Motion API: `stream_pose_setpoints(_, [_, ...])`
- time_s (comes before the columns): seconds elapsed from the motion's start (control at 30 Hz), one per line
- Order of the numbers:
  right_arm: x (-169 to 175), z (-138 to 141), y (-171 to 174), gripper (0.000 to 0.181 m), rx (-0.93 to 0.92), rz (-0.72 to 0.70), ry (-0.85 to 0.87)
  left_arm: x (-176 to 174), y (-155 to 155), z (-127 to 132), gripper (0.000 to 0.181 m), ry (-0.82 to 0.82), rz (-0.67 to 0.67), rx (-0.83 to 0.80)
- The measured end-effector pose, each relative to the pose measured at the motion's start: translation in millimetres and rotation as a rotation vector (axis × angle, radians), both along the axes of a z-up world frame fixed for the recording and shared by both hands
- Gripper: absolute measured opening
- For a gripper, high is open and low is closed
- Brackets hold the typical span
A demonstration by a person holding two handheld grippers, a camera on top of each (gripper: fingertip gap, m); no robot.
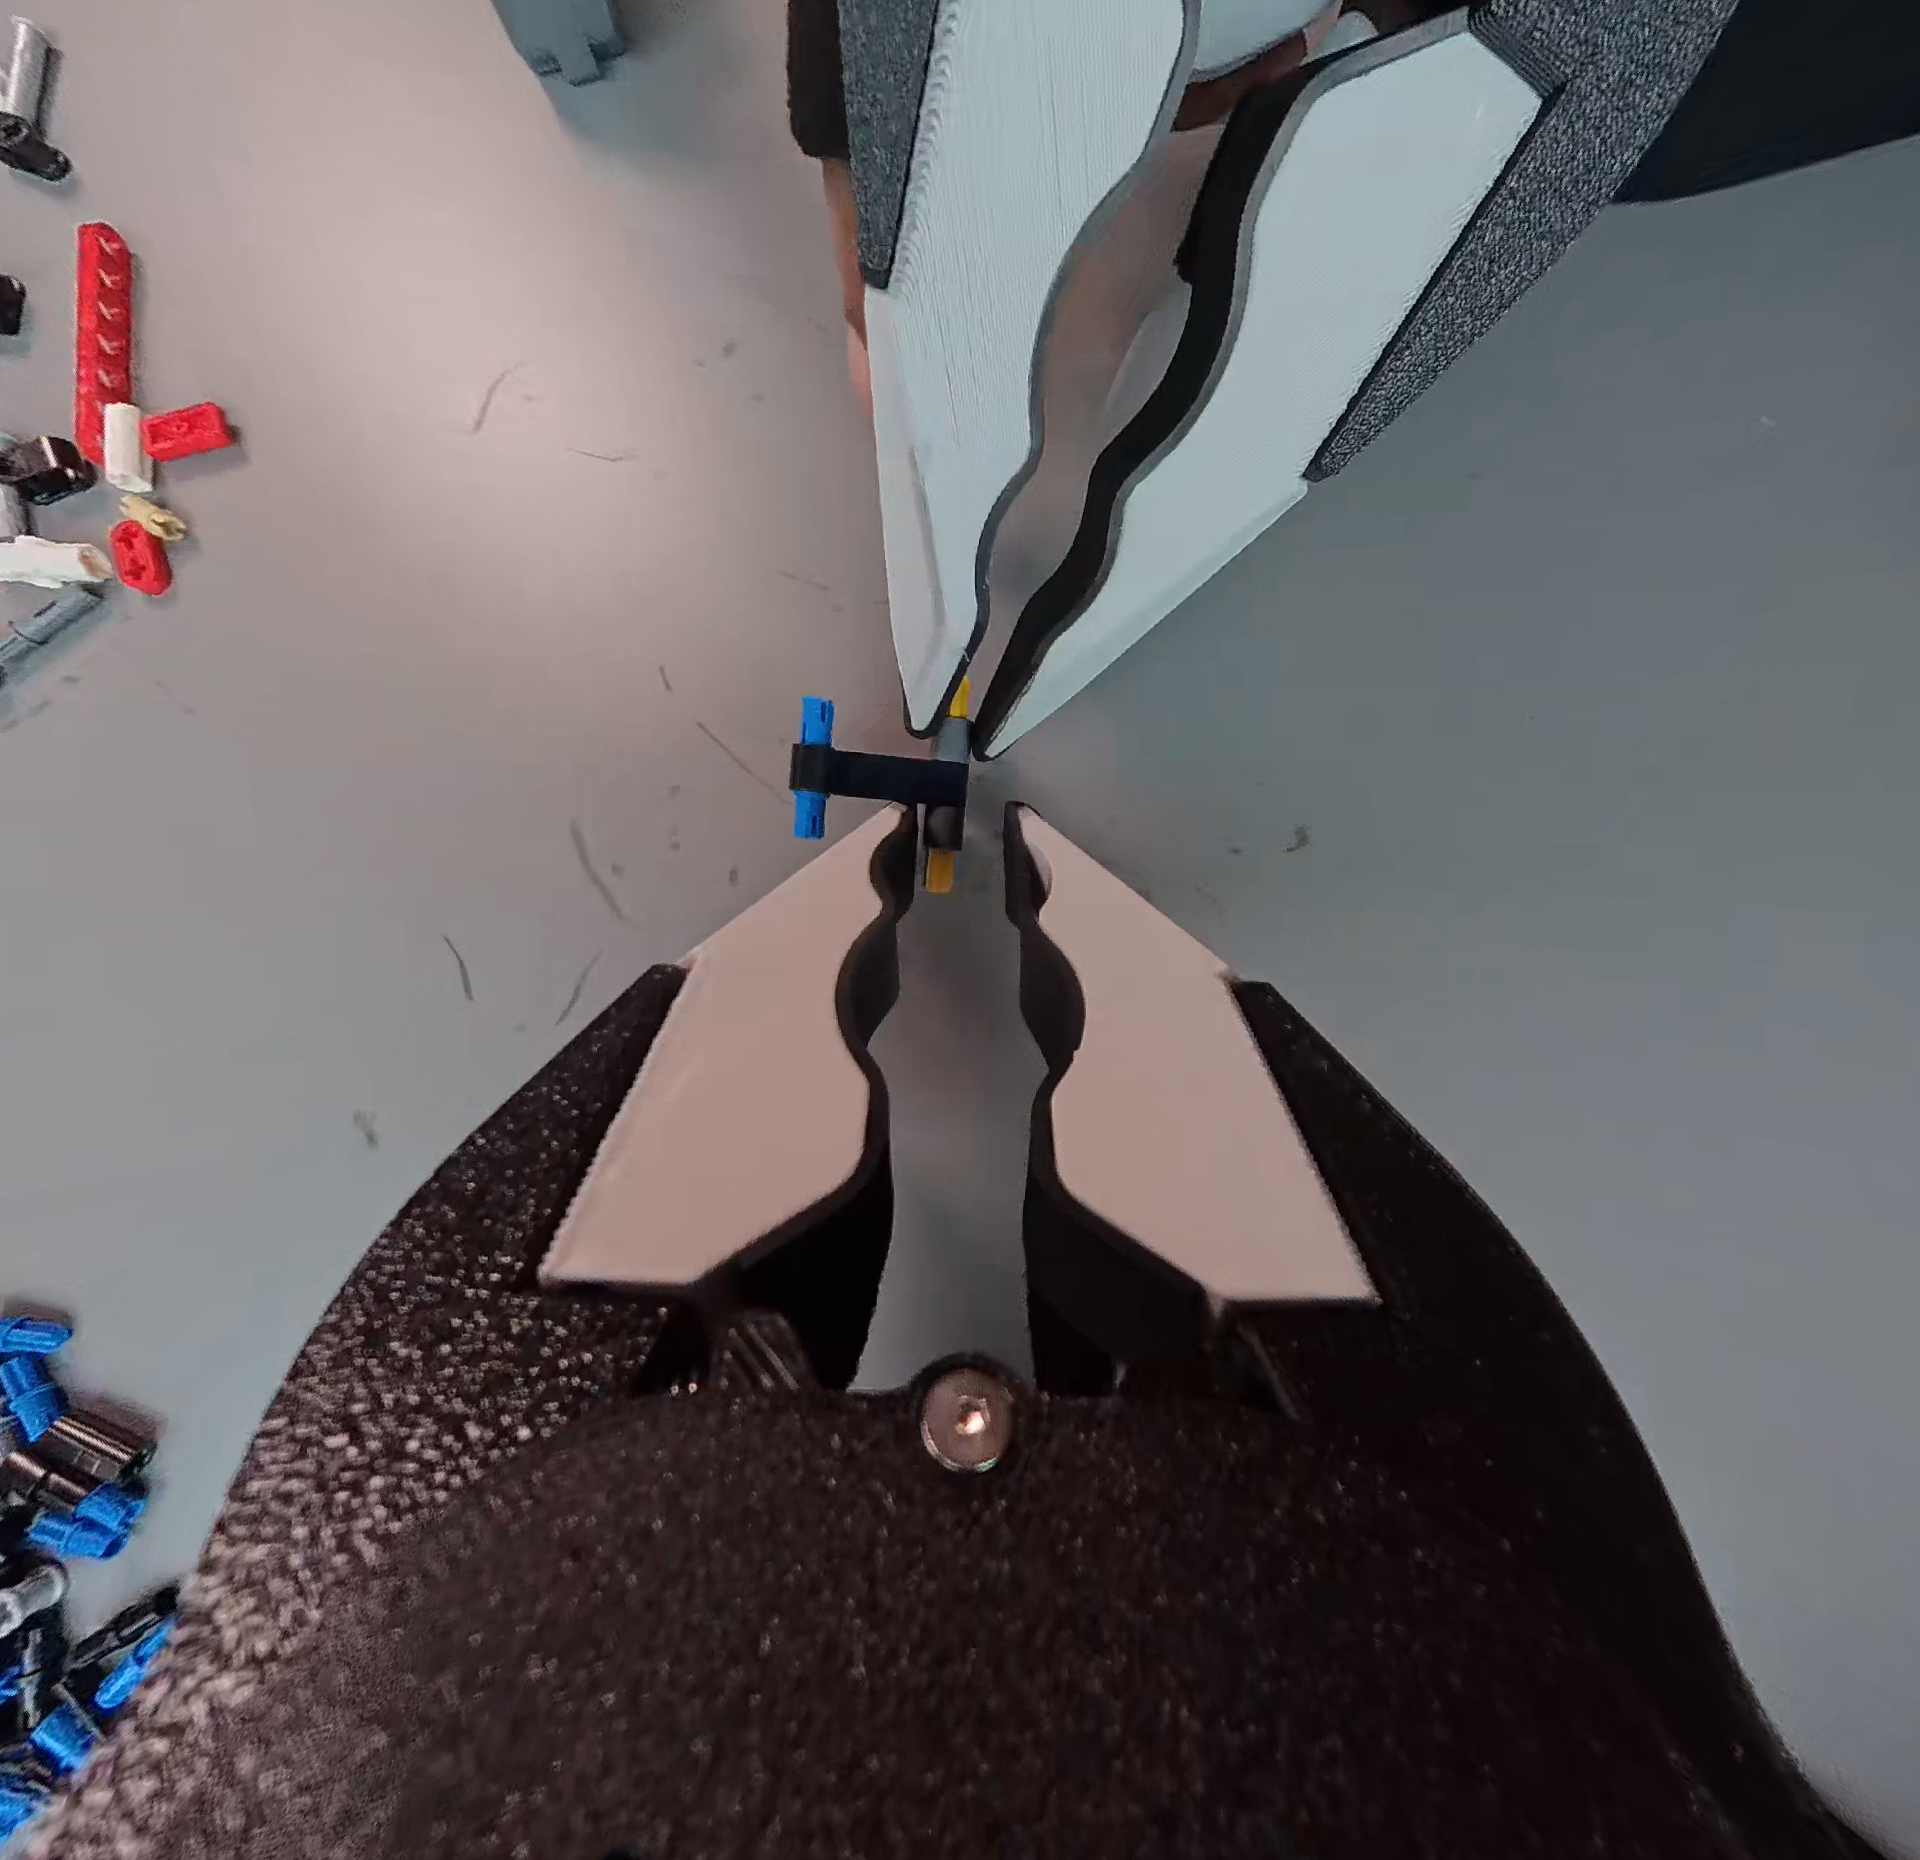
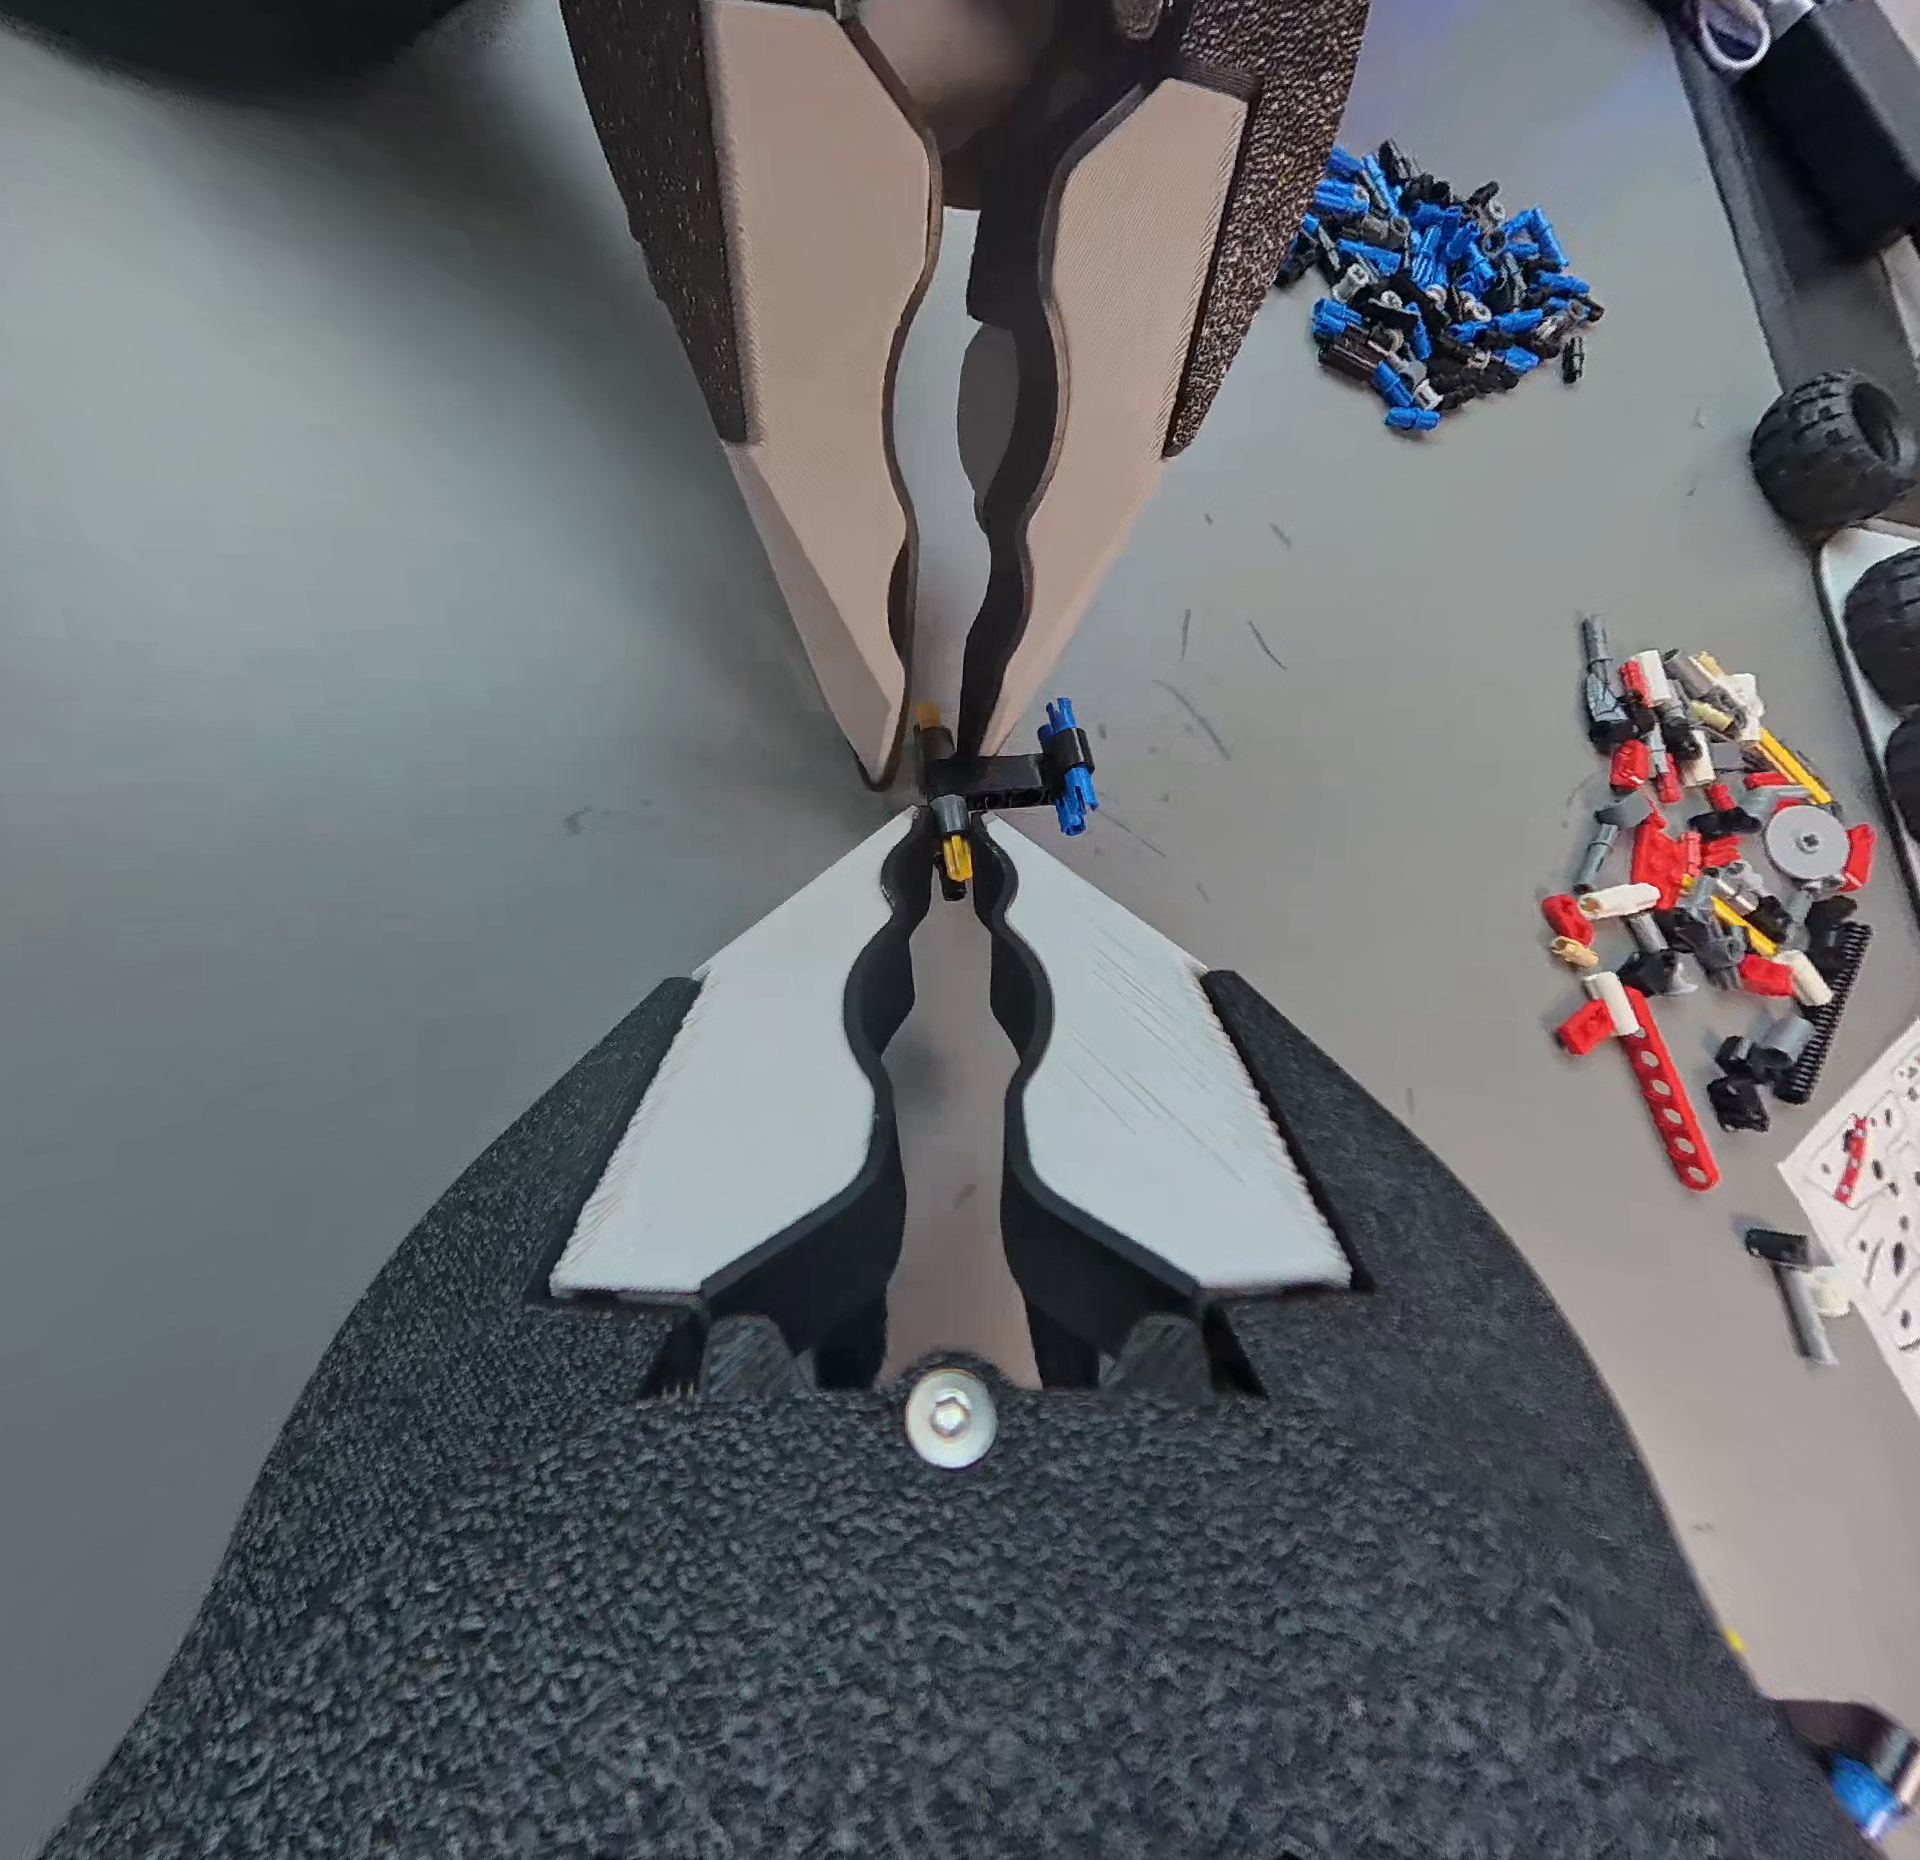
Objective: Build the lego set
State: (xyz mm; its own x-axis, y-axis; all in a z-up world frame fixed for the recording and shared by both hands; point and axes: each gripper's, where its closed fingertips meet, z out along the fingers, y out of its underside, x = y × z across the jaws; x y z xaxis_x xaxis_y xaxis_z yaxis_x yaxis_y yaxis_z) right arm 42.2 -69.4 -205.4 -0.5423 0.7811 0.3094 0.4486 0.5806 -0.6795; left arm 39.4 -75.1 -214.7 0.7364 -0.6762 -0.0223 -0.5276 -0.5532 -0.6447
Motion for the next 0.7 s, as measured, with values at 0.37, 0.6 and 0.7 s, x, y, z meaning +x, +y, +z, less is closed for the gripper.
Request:
stream_pose_setpoints(0.37, [-4.0, -8.8, 1.2, 0.007, -0.110, 0.302, -0.389, -27.5, 4.1, 27.1, 0.033, -0.225, 0.136, 0.091])
stream_pose_setpoints(0.6, [-10.1, -1.6, 6.9, 0.027, -0.118, 0.269, -0.395, -33.3, 8.5, 24.4, 0.038, -0.304, 0.172, 0.093])
stream_pose_setpoints(0.7, [-18.3, 52.6, 12.0, 0.040, -0.221, 0.178, -0.089, -35.1, 6.6, 25.5, 0.041, -0.308, 0.178, 0.102])
